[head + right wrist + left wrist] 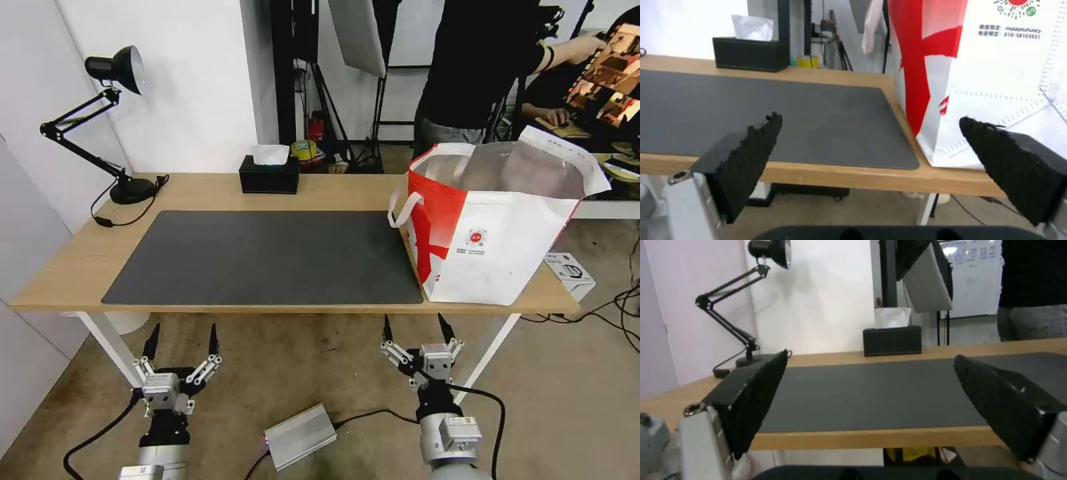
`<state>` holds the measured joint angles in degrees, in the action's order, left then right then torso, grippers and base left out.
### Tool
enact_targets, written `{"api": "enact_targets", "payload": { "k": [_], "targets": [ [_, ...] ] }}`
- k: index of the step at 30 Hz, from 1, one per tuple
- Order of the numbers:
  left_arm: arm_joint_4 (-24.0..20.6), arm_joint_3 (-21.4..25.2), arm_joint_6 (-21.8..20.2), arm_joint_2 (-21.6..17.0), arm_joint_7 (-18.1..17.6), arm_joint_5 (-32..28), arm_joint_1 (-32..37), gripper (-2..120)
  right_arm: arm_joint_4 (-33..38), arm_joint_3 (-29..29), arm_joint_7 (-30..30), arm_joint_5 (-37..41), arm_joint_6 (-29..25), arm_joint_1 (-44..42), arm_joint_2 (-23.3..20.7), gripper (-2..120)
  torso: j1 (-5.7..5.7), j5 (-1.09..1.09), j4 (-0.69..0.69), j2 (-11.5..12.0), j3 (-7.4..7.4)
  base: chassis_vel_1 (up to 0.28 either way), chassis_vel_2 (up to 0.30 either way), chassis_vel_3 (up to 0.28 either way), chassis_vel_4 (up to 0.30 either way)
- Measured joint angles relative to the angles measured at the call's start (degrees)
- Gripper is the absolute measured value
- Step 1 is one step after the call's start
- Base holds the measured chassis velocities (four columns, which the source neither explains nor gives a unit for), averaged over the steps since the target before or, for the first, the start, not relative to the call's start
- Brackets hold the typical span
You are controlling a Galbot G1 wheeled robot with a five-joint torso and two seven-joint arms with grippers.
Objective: Pick up the trash from the table and place it into the takeout bag.
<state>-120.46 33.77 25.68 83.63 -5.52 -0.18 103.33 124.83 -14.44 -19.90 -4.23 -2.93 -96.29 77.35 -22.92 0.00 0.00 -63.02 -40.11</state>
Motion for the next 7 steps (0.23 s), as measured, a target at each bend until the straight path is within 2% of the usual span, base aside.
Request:
{"api": "enact_targets", "payload": {
  "k": [7],
  "targets": [
    [0.0,0.1,0.0,-0.4,0.2,0.1,-0.5,100,0.4,0.0,-0.2,-0.5,0.0,-0.8,0.4,100,0.00,0.00,0.00,0.0,0.00,0.000,0.000,0.000,0.000]
  ]
}}
